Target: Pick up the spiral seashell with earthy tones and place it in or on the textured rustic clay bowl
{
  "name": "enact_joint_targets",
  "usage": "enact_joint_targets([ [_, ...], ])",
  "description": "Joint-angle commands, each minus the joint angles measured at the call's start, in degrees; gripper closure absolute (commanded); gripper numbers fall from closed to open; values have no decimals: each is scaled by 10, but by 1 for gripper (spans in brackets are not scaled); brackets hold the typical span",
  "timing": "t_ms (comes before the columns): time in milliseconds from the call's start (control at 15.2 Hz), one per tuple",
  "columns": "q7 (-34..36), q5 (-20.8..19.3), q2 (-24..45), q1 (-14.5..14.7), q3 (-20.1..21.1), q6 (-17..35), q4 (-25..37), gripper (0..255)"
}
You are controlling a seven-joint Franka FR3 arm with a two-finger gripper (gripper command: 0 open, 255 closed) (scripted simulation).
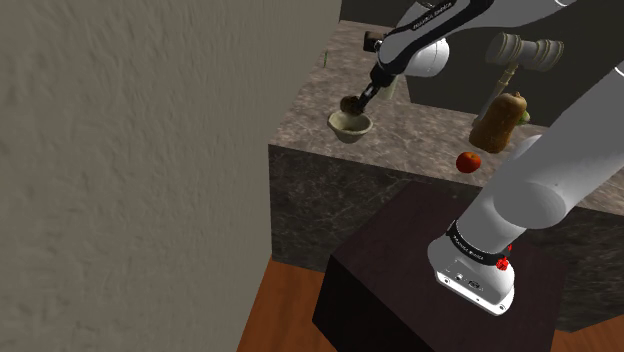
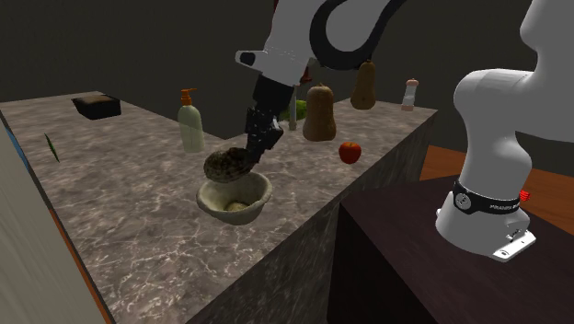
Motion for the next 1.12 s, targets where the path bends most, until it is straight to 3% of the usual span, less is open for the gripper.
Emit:
enact_joint_targets([
  [0,-12,14,12,5,-4,16,-4,255],
  [330,-56,69,50,22,-13,58,-13,255],
  [858,-56,69,50,21,-12,58,-13,255],
  [924,-56,69,49,21,-12,58,-13,0],
  [1056,-56,69,49,21,-12,59,-14,0],
])
